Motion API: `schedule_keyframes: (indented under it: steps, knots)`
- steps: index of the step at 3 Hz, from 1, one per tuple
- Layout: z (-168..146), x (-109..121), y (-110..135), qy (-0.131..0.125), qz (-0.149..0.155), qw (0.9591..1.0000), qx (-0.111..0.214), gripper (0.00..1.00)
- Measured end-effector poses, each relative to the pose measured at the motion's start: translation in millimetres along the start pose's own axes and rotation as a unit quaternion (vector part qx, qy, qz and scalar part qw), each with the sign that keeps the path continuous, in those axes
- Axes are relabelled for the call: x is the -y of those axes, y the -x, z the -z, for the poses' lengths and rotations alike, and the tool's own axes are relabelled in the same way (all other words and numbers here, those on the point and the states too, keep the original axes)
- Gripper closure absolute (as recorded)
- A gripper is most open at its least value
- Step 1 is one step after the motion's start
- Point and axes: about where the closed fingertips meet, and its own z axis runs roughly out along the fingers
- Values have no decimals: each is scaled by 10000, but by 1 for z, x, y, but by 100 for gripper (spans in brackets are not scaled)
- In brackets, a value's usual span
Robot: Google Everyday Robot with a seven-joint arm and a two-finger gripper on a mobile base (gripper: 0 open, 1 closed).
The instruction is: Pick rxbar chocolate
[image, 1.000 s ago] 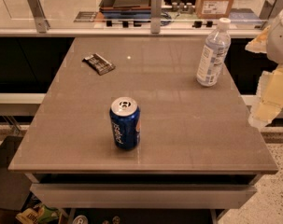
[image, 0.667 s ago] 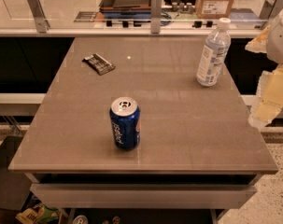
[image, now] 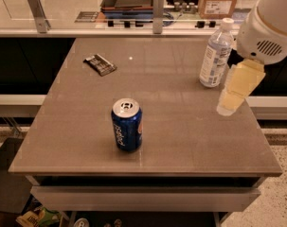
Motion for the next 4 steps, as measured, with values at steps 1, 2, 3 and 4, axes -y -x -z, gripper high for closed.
schedule_keyframes:
  steps: [1, 2, 3, 4]
  knots:
    - [-15, 20, 21, -74, -544, 9985, 52, 0]
    - [-23, 37, 40, -90, -1250, 9913, 391, 0]
    - [-31, 45, 66, -131, -1549, 9843, 841, 0]
    - [-44, 50, 97, -151, -1667, 9791, 1157, 0]
